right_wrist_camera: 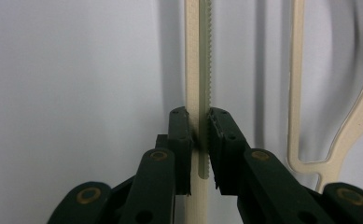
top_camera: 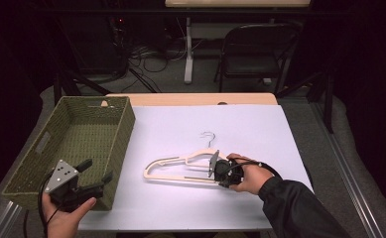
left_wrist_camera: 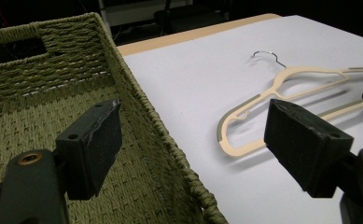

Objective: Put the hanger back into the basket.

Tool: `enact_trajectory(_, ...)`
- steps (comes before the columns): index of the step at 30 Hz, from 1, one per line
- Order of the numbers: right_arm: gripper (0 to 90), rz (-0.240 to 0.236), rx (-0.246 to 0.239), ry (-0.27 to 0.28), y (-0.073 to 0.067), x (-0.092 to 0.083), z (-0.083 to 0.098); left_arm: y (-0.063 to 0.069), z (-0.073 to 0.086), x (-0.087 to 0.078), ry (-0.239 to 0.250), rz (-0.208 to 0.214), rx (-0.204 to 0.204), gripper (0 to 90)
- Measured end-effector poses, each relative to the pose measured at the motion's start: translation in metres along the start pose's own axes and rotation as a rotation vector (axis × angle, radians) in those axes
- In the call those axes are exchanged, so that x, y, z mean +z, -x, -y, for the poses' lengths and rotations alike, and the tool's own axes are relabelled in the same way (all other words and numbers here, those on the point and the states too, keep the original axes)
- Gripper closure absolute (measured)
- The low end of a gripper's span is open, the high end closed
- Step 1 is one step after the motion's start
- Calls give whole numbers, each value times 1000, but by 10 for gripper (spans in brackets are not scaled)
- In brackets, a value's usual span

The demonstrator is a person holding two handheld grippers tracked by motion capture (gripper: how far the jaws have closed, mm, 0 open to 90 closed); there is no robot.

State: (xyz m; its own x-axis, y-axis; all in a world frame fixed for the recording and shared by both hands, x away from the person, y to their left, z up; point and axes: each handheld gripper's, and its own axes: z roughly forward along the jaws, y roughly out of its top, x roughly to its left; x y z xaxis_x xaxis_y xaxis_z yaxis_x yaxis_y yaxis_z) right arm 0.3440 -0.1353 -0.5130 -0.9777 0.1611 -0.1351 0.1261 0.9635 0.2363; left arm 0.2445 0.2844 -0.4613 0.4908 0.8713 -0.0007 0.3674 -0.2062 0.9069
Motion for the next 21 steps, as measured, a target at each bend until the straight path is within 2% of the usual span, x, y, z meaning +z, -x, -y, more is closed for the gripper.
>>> enact_trajectory(2, 799, 18, 1, 9, -1, -3, 1, 1, 0, 0, 1, 1, 1, 192)
enact_trajectory(4, 799, 15, -5, 6, -1, -3, 1, 1, -1, 0, 2, 4, 3, 193)
enact_trajectory(7, 799, 42, -35, 6, -5, -5, 2, 3, -2, 1, 0, 9, 8, 203)
enact_trajectory(10, 799, 58, -40, 1, -8, -7, 2, 6, -4, 2, -2, 18, 21, 204)
enact_trajectory(21, 799, 90, -78, 1, -16, -12, 2, 15, -14, 7, -8, 51, 47, 204)
